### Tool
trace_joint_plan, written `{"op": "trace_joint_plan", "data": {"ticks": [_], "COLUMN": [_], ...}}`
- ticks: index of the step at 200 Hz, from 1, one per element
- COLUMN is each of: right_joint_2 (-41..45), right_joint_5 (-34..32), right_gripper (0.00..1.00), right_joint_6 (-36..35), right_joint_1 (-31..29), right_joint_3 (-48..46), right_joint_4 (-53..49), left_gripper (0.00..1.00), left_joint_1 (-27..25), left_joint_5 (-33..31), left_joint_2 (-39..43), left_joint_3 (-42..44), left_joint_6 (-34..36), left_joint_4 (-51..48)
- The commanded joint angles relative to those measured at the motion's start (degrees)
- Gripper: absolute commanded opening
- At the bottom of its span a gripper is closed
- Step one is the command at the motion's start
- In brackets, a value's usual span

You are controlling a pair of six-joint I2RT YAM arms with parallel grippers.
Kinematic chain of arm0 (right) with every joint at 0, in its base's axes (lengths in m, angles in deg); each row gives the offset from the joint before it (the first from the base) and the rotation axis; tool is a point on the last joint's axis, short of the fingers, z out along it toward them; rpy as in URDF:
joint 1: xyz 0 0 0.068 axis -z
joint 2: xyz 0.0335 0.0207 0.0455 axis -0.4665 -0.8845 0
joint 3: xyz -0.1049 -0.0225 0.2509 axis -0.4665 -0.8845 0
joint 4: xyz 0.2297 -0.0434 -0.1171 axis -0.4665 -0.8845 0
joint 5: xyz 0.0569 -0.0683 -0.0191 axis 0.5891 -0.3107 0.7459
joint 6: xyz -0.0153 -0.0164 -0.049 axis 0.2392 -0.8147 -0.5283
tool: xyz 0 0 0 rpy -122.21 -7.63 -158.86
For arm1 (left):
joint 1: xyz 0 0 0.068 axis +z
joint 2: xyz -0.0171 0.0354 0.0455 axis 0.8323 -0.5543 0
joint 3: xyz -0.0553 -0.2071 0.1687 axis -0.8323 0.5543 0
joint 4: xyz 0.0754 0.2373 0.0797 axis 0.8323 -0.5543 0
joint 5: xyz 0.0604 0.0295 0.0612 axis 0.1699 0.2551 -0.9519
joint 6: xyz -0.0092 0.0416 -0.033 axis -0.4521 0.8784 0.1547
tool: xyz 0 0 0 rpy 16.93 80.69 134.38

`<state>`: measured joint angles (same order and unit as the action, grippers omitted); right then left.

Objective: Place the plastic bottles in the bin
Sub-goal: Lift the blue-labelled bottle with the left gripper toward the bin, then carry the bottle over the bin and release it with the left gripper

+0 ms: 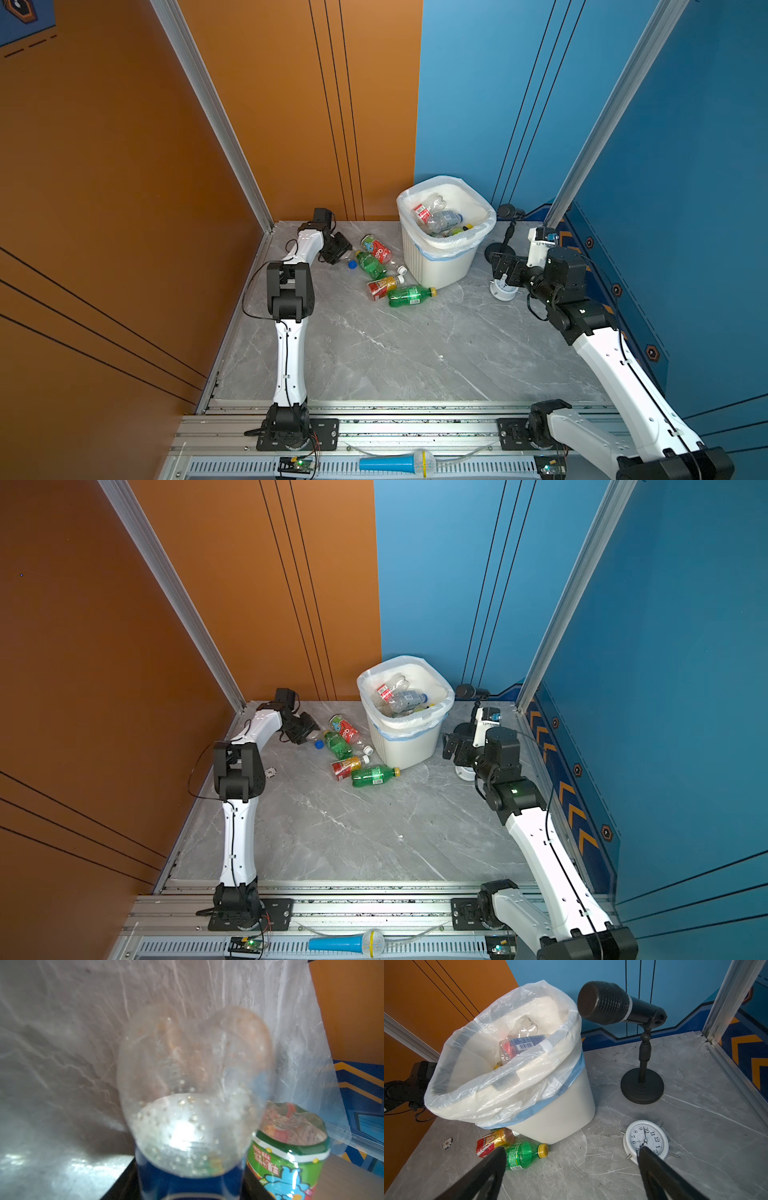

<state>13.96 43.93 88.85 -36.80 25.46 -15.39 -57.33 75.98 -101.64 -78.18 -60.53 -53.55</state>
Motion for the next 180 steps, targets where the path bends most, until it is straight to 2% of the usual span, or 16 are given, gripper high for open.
{"op": "trace_joint_plan", "data": {"ticks": [1,53,79,106,133,180], "right_joint_2": [0.7,1.3,1.9,3.0,4.8,6.8], "right_joint_5": [2.0,2.7,2.8,2.9,2.3,1.8], "right_gripper": [1.0,0.99,1.0,1.0,1.0,1.0], "right_joint_6": [1.5,2.8,3.8,4.6,4.7,4.6], "right_joint_1": [0.6,0.7,0.7,0.7,0.7,0.8], "right_joint_3": [-1.1,-1.1,-1.6,-2.1,-2.1,-2.3], "right_joint_4": [1.6,1.7,1.7,1.3,0.3,-1.0], "left_gripper": [0.46,0.46,0.46,0.47,0.47,0.47], "left_joint_1": [-0.9,-4.0,-7.9,-13.0,-17.6,-26.2], "left_joint_5": [-2.9,-3.4,-3.6,-5.9,-6.6,-7.8], "left_joint_2": [2.1,16.8,25.6,30.4,32.0,25.1], "left_joint_3": [2.9,3.6,5.3,4.3,3.3,-8.1], "left_joint_6": [2.1,2.9,-0.2,-1.9,-4.0,-3.2], "left_joint_4": [-6.7,-4.9,3.3,9.9,17.1,17.1]}}
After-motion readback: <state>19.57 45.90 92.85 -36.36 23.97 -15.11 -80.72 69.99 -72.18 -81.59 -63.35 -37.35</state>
